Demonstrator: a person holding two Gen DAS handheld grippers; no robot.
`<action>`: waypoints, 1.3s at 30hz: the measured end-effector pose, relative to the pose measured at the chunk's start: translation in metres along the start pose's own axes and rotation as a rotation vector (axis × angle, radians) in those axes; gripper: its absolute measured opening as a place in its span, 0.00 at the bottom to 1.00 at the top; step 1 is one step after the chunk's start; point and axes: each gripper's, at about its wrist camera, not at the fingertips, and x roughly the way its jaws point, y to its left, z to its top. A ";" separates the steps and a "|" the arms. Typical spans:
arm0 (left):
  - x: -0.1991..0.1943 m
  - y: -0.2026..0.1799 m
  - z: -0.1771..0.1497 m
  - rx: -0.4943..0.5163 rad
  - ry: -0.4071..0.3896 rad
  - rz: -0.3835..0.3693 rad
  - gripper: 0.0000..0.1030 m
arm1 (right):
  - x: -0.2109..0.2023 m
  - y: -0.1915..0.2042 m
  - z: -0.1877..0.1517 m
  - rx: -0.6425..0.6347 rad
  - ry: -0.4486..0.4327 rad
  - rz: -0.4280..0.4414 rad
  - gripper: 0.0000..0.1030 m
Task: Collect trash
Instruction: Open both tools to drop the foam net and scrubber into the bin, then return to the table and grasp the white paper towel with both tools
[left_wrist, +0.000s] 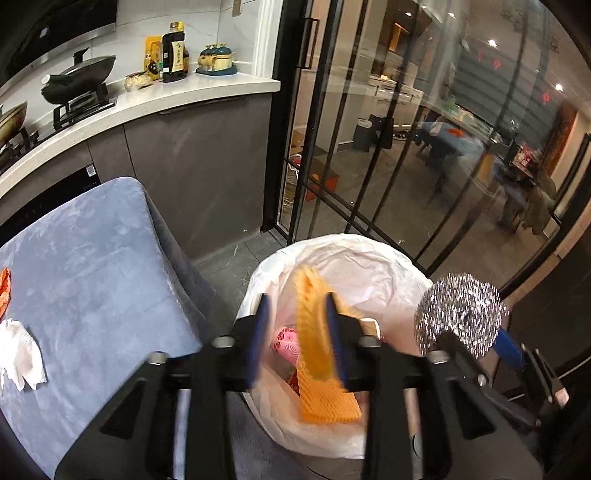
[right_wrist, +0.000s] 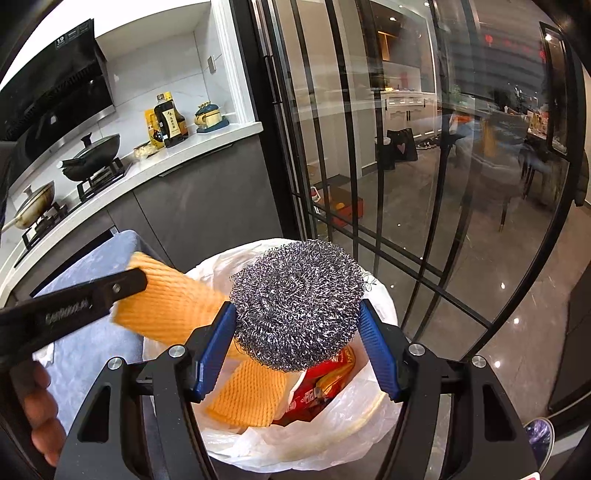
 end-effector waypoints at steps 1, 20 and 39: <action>0.001 0.000 0.001 -0.001 -0.003 -0.001 0.58 | 0.001 0.001 0.000 -0.003 0.002 0.000 0.62; -0.040 0.079 -0.012 -0.131 -0.063 0.137 0.69 | 0.055 0.045 0.005 -0.076 0.077 0.040 0.67; -0.096 0.178 -0.060 -0.296 -0.079 0.250 0.83 | -0.005 0.096 0.014 -0.112 -0.020 0.135 0.67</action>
